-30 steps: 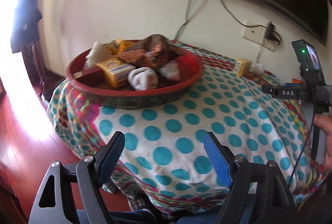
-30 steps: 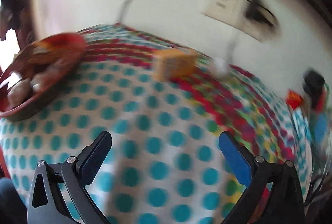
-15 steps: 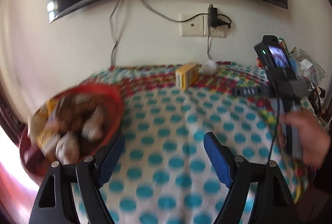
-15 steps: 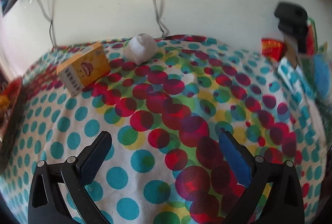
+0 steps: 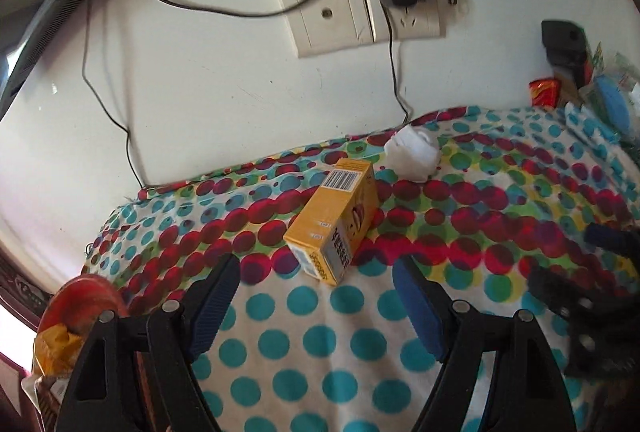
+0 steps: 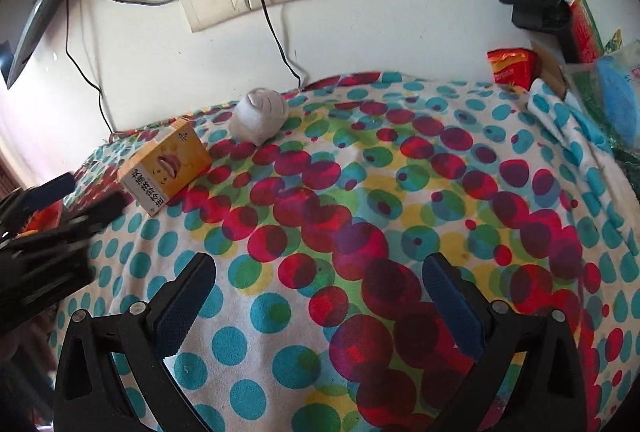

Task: Organize objects
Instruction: 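Reach the left gripper to the yellow medicine box and grasp it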

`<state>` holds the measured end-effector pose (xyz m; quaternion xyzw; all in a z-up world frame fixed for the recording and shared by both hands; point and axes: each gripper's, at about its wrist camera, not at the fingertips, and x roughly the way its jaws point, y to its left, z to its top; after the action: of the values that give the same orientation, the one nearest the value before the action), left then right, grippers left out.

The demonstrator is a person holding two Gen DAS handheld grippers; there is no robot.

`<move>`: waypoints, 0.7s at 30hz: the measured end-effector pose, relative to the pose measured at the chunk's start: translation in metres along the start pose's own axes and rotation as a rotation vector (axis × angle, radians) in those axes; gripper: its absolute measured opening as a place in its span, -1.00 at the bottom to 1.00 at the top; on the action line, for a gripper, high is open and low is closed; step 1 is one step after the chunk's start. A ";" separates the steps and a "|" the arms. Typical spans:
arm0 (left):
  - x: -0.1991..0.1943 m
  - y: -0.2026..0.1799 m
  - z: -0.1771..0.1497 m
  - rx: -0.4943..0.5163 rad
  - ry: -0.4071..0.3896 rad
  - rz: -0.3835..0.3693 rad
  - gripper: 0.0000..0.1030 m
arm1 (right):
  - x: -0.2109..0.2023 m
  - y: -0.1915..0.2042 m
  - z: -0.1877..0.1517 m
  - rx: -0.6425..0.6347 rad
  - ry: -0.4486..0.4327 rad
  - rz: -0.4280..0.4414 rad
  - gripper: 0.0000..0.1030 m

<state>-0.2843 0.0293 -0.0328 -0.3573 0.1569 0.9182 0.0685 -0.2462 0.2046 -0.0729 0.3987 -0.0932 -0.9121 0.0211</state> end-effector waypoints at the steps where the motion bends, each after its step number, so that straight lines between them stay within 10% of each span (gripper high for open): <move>1: 0.008 -0.002 0.002 0.000 0.006 0.002 0.57 | 0.000 0.001 0.000 -0.005 -0.002 0.000 1.00; 14: 0.058 -0.002 0.026 -0.064 0.080 -0.051 0.54 | -0.001 0.002 0.000 -0.007 -0.004 0.047 1.00; 19: 0.063 -0.001 0.024 -0.074 0.094 -0.054 -0.39 | -0.001 0.002 0.000 -0.007 -0.006 0.046 1.00; 21: 0.062 0.001 0.023 -0.089 0.096 -0.068 -0.44 | -0.002 0.003 0.000 -0.009 -0.012 0.043 1.00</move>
<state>-0.3451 0.0370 -0.0584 -0.4089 0.1070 0.9031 0.0761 -0.2447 0.2015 -0.0710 0.3911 -0.0978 -0.9142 0.0418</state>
